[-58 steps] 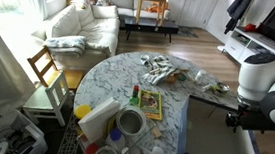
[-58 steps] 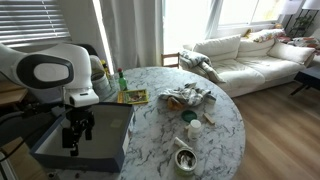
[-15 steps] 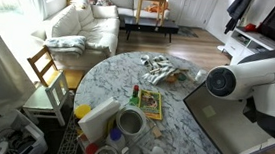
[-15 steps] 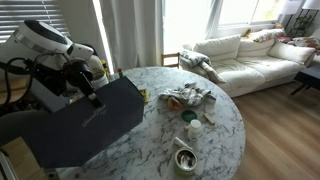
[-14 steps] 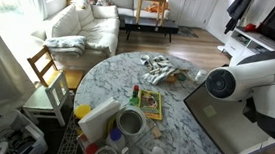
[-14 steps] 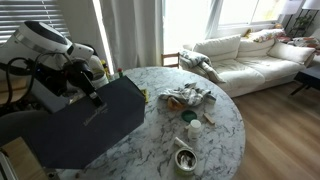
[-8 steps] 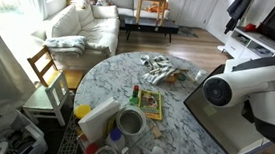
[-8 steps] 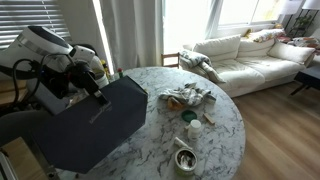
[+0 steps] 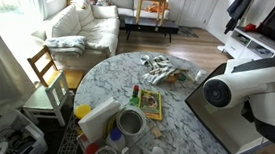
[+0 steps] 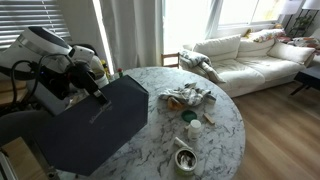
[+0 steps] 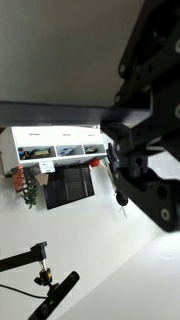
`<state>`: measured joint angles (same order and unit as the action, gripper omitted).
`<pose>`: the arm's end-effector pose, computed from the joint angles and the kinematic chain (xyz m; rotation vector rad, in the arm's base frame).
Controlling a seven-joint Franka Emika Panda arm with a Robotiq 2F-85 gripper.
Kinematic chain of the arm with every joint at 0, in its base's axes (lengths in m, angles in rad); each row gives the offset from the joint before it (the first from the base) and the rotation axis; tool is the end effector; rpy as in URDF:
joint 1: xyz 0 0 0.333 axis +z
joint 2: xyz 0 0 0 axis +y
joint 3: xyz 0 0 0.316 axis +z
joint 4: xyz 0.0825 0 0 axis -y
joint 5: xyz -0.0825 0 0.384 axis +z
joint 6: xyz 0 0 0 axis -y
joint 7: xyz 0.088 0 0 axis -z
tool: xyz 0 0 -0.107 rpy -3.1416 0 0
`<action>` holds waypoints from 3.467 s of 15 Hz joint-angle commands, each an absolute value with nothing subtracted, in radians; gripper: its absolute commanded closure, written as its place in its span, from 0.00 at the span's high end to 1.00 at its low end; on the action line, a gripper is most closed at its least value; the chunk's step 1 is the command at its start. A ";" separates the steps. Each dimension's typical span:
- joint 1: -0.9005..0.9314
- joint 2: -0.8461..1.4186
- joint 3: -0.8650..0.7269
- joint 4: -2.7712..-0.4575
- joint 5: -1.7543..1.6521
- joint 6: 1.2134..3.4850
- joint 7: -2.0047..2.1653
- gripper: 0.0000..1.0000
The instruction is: Turn the grey box over
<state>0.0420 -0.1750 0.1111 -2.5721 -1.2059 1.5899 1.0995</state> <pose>0.3909 -0.0397 0.3419 1.7831 -0.3201 0.0981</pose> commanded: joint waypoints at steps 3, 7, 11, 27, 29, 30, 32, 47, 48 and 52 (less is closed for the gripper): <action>0.058 -0.192 0.093 -2.583 -1.174 1.556 1.102 0.51; 0.056 -0.191 0.080 -2.578 -1.120 1.572 1.065 0.81; 0.054 -0.192 0.075 -2.574 -1.063 1.572 1.044 1.00; 0.062 -0.239 0.062 -2.478 -0.690 1.695 0.971 1.00; 0.060 -0.253 0.069 -2.430 -0.633 1.702 0.959 1.00; 0.059 -0.261 0.074 -2.407 -0.613 1.701 0.955 1.00; 0.052 -0.272 0.079 -2.370 -0.594 1.699 0.952 1.00; -0.029 -0.291 -0.030 -2.242 -0.541 1.737 0.626 1.00; -0.040 -0.286 -0.046 -2.228 -0.518 1.743 0.568 1.00; -0.089 -0.255 -0.111 -2.206 -0.380 1.766 0.345 1.00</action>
